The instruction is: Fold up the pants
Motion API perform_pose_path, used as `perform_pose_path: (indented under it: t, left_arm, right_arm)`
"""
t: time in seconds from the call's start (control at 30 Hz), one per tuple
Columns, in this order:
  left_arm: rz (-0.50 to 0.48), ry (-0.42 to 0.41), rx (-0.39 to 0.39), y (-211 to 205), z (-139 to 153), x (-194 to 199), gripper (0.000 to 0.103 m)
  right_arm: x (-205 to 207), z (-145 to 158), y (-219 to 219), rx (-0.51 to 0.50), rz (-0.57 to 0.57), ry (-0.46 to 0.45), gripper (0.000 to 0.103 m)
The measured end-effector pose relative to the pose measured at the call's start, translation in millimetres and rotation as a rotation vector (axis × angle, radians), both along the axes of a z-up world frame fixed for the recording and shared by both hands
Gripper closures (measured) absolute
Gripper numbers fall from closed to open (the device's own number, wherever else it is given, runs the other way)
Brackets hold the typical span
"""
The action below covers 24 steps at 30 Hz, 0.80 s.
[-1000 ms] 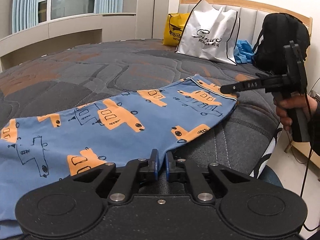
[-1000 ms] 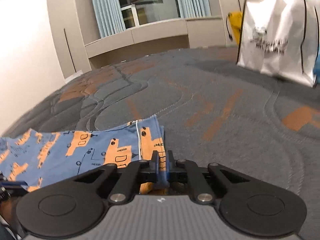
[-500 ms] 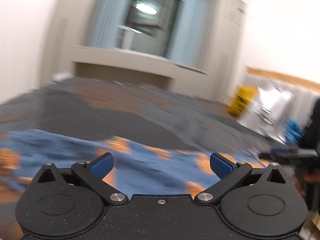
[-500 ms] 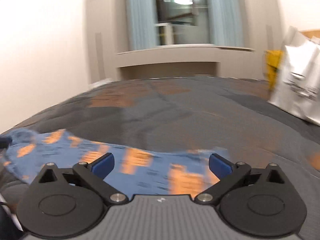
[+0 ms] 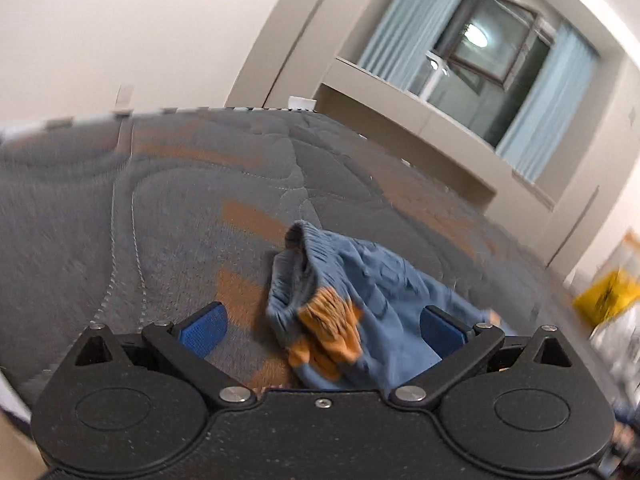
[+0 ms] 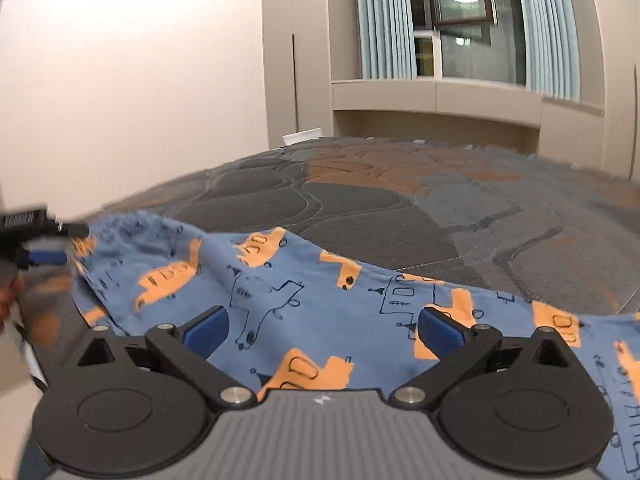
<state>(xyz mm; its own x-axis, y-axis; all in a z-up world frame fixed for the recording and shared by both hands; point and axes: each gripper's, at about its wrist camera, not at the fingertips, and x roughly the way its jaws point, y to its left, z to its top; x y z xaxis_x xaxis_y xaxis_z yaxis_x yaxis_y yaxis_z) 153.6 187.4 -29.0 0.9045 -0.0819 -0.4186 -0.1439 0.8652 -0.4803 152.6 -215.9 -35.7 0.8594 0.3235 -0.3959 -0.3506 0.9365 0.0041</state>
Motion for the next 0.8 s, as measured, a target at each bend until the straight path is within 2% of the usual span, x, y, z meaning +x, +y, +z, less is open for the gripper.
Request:
perform_pose_path:
  t: [0.03,0.1,0.13,0.17,0.2,0.3,0.43,0.53,0.63,0.7,0.73,0.77,0.8]
  left_arm:
    - [0.010,-0.010,-0.025,1.5,0.0,0.5,0.003]
    - [0.033,-0.002,-0.046,4.5,2.0,1.6,0.029]
    - [0.031,0.005,-0.059,6.1,2.7,2.6,0.067]
    - [0.034,0.018,-0.067,6.8,3.4,4.1,0.082]
    - [0.038,0.020,-0.070,11.5,3.9,6.6,0.081]
    - [0.045,-0.015,-0.058,13.3,13.3,-5.3,0.087]
    - [0.057,-0.066,0.053,8.2,40.0,-23.4,0.089]
    - [0.074,-0.017,0.134,6.6,36.2,-19.4,0.093]
    - [0.070,0.066,0.127,13.3,12.2,-10.0,0.091]
    - [0.083,0.041,0.116,12.7,8.9,-14.1,0.086]
    - [0.088,0.035,0.119,11.6,11.2,-15.9,0.076]
    - [0.101,0.025,0.126,10.3,14.1,-19.1,0.057]
    - [0.117,0.008,0.146,7.0,19.2,-22.4,0.045]
  right_arm:
    - [-1.6,-2.1,6.7,-0.034,-0.013,-0.017,0.000]
    - [-5.3,-4.0,16.5,-0.092,-0.029,-0.040,0.000]
    - [-7.0,-3.5,19.0,-0.106,-0.032,-0.053,0.000]
    - [-7.2,-3.4,20.6,-0.112,-0.029,-0.061,0.000]
    - [-7.1,-3.2,22.1,-0.113,-0.021,-0.060,0.000]
    - [-4.5,-4.0,23.2,-0.110,-0.010,-0.052,0.000]
    - [-5.5,-2.3,20.1,-0.091,-0.001,-0.060,0.000]
    - [-5.9,-2.8,19.9,-0.091,0.006,-0.066,0.000]
    - [-1.2,-5.8,19.2,-0.090,0.006,-0.041,0.000]
    - [1.0,-5.2,17.5,-0.086,0.017,-0.035,0.000]
    - [1.4,-4.8,17.3,-0.094,0.030,-0.037,0.000]
    - [3.3,-3.8,17.4,-0.112,0.044,-0.041,0.000]
    - [5.8,-1.5,17.8,-0.130,0.054,-0.048,0.000]
